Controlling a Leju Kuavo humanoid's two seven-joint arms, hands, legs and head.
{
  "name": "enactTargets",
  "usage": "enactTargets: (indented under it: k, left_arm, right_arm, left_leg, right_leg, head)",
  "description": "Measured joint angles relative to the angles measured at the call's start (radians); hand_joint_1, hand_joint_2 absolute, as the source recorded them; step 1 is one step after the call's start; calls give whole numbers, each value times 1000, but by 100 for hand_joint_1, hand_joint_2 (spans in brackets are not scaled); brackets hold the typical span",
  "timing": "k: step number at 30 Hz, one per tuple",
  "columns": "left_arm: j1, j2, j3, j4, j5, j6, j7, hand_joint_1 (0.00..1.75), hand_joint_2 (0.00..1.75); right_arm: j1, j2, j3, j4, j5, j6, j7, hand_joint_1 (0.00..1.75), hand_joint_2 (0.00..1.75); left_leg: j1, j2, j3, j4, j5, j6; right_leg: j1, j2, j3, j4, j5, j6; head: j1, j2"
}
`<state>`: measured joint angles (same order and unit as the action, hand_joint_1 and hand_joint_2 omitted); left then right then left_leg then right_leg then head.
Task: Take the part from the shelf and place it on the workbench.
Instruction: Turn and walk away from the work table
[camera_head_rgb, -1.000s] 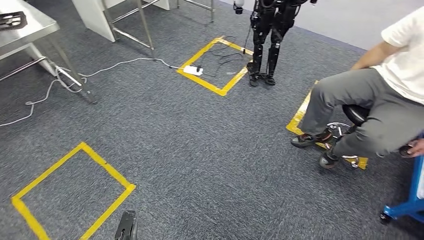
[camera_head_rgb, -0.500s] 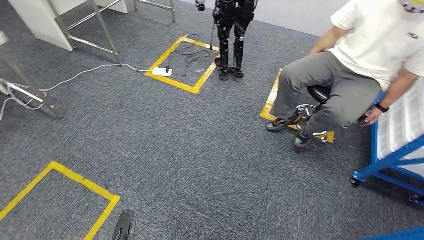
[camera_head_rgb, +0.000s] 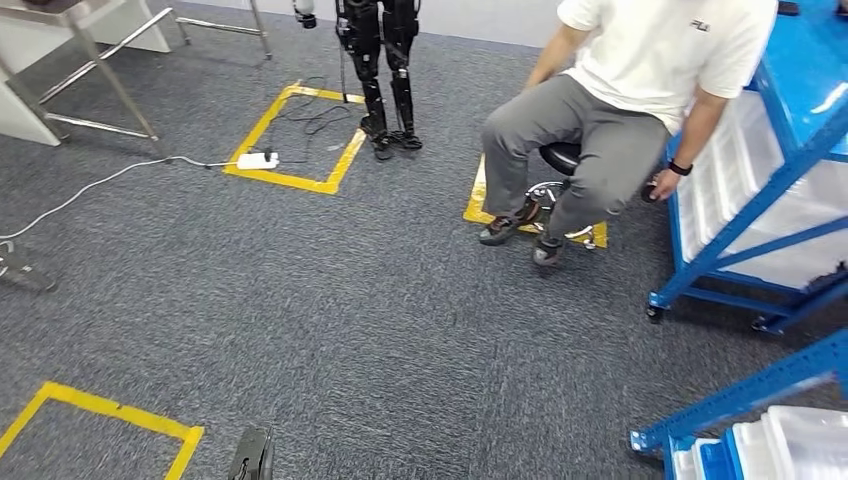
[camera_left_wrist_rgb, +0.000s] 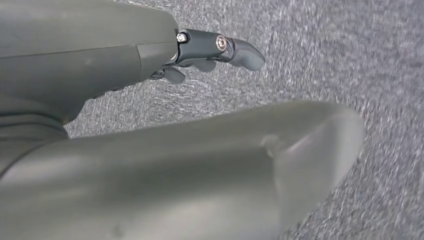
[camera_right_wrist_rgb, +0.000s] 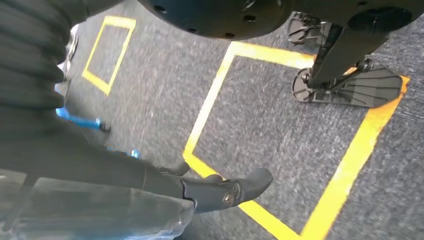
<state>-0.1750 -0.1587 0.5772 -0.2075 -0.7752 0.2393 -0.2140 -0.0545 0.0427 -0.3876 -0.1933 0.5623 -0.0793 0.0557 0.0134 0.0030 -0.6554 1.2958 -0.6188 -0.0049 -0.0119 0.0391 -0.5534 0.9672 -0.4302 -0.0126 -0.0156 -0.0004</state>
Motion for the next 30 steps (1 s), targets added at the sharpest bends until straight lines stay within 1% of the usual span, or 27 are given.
enactTargets:
  k: [1,2,4,5,6,8,9,10,11,12,14,15,16,17,18,19,20,21,22,23,24,25,26,27,28,29,30]
  left_arm:
    - [0,0,0,0,0,0,0,0,0]
    - [0,0,0,0,0,0,1,0,0]
    - [0,2,0,0,0,0,1,0,0]
    - [-1,3,0,0,0,0,1,0,0]
    - [-1,4,0,0,0,-1,2,0,0]
    - [-4,4,0,0,0,-5,11,0,0]
    - [-5,3,0,0,-1,-11,23,0,0]
    - [-6,2,0,0,-3,-21,43,0,0]
    - [-5,2,0,0,-5,-36,73,0,0]
    - [-3,2,0,0,-8,-55,110,0,0]
    - [3,4,0,1,-15,-95,178,0,0]
    - [5,6,0,2,-18,-113,202,0,0]
    - [6,8,0,2,-20,-129,217,0,0]
    - [8,11,0,2,-21,-144,228,0,0]
    - [8,15,0,2,-20,-158,238,0,0]
    - [10,20,0,2,-18,-169,248,0,0]
    - [12,26,1,3,-15,-176,259,0,0]
    - [14,32,2,3,-13,-180,271,0,0]
    - [15,36,3,3,-11,-183,281,0,0]
    - [15,39,4,3,-10,-185,291,0,0]
    - [14,41,4,3,-10,-185,299,0,0]
    - [14,43,5,3,-10,-186,305,0,0]
    - [14,45,5,3,-10,-186,311,0,0]
    - [16,46,6,4,-10,-185,315,0,0]
    - [18,47,7,5,-10,-186,318,0,0]
    - [19,48,9,6,-10,-186,321,0,0]
    - [20,49,10,7,-11,-186,323,0,0]
  right_arm:
    - [1,0,0,0,0,1,0,0,175]
    - [1,0,0,0,0,2,0,0,175]
    - [0,2,0,0,0,4,0,0,175]
    - [-1,4,0,0,0,5,0,0,175]
    - [-1,5,0,0,0,7,0,0,175]
    - [2,5,0,1,0,15,0,0,175]
    - [4,3,0,1,0,21,0,0,175]
    - [5,1,0,1,0,29,0,0,175]
    - [4,-2,-1,1,0,38,1,0,175]
    - [2,-4,-1,1,0,48,1,0,175]
    - [0,-11,-3,1,-2,68,2,0,175]
    - [0,-13,-5,1,-4,79,4,0,175]
    - [2,-17,-7,1,-8,89,6,0,175]
    - [3,-21,-10,1,-11,97,8,0,175]
    - [4,-24,-12,1,-12,102,10,0,175]
    - [4,-28,-14,1,-13,107,12,0,175]
    - [3,-31,-17,1,-12,111,14,0,175]
    - [2,-33,-19,1,-12,117,15,0,175]
    - [2,-34,-21,1,-12,124,16,0,175]
    - [3,-36,-23,1,-12,132,16,0,175]
    - [5,-36,-24,1,-11,138,17,0,175]
    - [5,-37,-25,1,-11,145,18,0,175]
    - [5,-37,-25,1,-11,150,19,0,175]
    - [4,-37,-26,1,-10,154,20,0,175]
    - [4,-37,-27,1,-10,158,22,0,175]
    - [3,-37,-28,1,-10,162,23,0,175]
    - [4,-38,-29,1,-9,166,25,0,175]
  left_leg:
    - [0,-3,11,-27,26,3]
    - [0,-13,39,-89,68,7]
    - [2,-59,99,-224,128,19]
    - [1,-76,114,-261,140,24]
    - [0,-85,118,-275,140,28]
    - [-3,-66,118,-286,149,38]
    - [-2,-55,122,-297,156,44]
    - [-1,-43,125,-308,163,51]
    - [0,-29,127,-318,169,56]
    - [-2,-14,127,-321,172,58]
    - [-5,17,122,-321,173,59]
    - [-6,32,120,-321,173,58]
    - [-6,44,119,-321,173,57]
    - [-5,56,120,-320,173,55]
    - [-6,66,121,-319,172,51]
    - [-8,76,123,-317,169,45]
    - [-11,86,126,-316,165,37]
    - [-12,96,129,-314,161,29]
    - [-13,107,132,-314,158,22]
    - [-10,117,136,-314,156,16]
    - [-6,116,137,-309,151,9]
    - [-2,100,133,-293,136,3]
    - [2,75,120,-257,110,-1]
    - [5,43,95,-196,73,-4]
    - [6,20,63,-124,33,-5]
    - [6,8,32,-57,4,-4]
    - [6,3,11,-13,-8,-3]
  right_leg:
    - [1,15,0,2,0,0]
    - [2,30,0,5,0,0]
    - [4,56,-4,11,2,3]
    - [4,68,-9,12,4,7]
    - [3,78,-15,11,8,13]
    - [1,92,-26,7,15,26]
    - [3,77,-33,12,13,29]
    - [5,52,-46,32,2,30]
    - [7,22,-70,74,-19,29]
    - [6,-6,-102,139,-49,27]
    - [1,-22,-167,272,-100,31]
    - [-2,-24,-178,301,-108,37]
    - [-5,-28,-166,287,-100,47]
    - [-9,-37,-132,232,-81,57]
    - [-13,-60,-83,152,-58,67]
    - [-13,-87,-39,80,-38,71]
    - [-12,-107,-9,29,-24,68]
    - [-9,-120,5,3,-17,61]
    - [-4,-114,3,0,-14,52]
    - [-4,-101,0,-1,-12,42]
    - [-7,-89,1,-2,-11,34]
    - [-10,-78,2,-3,-9,26]
    - [-14,-66,6,-4,-6,18]
    - [-15,-54,7,-4,-4,12]
    - [-10,-41,6,-3,-3,7]
    - [-6,-27,5,-3,-2,4]
    - [-2,-13,4,-2,-2,3]
  head:
    - [0,0]
    - [0,0]
    - [1,0]
    - [0,0]
    - [0,0]
    - [-2,0]
    - [-1,0]
    - [1,0]
    - [3,0]
    - [4,0]
    - [6,0]
    - [6,0]
    - [6,0]
    - [6,0]
    - [7,0]
    - [7,0]
    - [7,0]
    - [6,0]
    - [6,0]
    - [4,0]
    - [4,0]
    - [2,0]
    - [0,0]
    - [-3,0]
    - [-5,0]
    - [-6,0]
    - [-6,0]
